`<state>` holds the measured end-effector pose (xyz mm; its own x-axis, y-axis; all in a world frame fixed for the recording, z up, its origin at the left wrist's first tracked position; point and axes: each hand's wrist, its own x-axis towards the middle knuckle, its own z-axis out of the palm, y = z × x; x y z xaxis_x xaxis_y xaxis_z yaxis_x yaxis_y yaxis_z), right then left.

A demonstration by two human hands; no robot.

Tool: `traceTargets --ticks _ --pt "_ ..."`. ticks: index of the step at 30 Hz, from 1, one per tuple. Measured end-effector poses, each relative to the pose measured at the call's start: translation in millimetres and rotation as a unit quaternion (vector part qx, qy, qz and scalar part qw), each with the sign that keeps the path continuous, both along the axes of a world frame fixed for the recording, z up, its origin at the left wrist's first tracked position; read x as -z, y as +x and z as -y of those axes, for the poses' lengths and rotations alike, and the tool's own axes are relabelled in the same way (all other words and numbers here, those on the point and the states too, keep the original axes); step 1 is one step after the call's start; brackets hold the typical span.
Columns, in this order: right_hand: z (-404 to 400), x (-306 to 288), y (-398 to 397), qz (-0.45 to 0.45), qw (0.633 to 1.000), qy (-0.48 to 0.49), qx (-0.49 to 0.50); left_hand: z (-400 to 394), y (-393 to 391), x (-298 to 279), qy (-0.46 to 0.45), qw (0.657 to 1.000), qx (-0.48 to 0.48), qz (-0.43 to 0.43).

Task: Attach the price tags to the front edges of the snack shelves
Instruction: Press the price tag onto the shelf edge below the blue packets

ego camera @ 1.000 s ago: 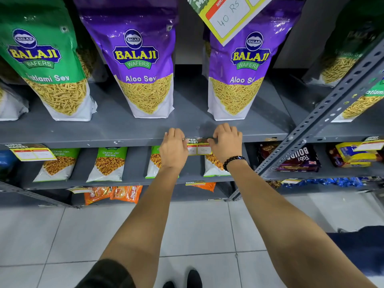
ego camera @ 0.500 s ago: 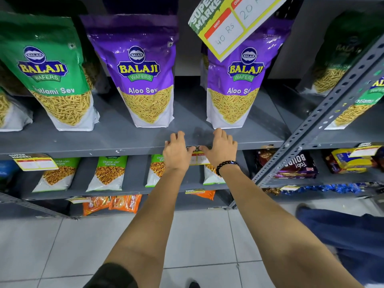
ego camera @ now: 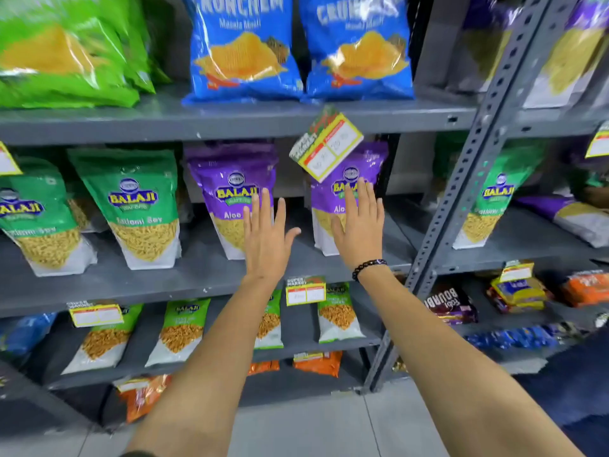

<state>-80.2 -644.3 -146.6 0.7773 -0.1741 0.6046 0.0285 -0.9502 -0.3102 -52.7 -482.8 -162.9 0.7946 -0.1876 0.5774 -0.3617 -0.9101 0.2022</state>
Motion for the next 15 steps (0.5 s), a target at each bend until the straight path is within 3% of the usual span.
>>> traceTargets --ticks 3,7,15 --pt "2 -49 1 0.06 0.998 -0.012 -0.013 4 5 -48 -0.049 0.998 -0.016 0.038" --pt "2 -103 14 0.069 0.996 -0.047 -0.021 12 13 -85 -0.087 0.994 -0.027 0.06" --pt "6 -149 41 0.032 0.996 -0.075 -0.036 22 22 -96 -0.087 0.995 -0.034 0.044"
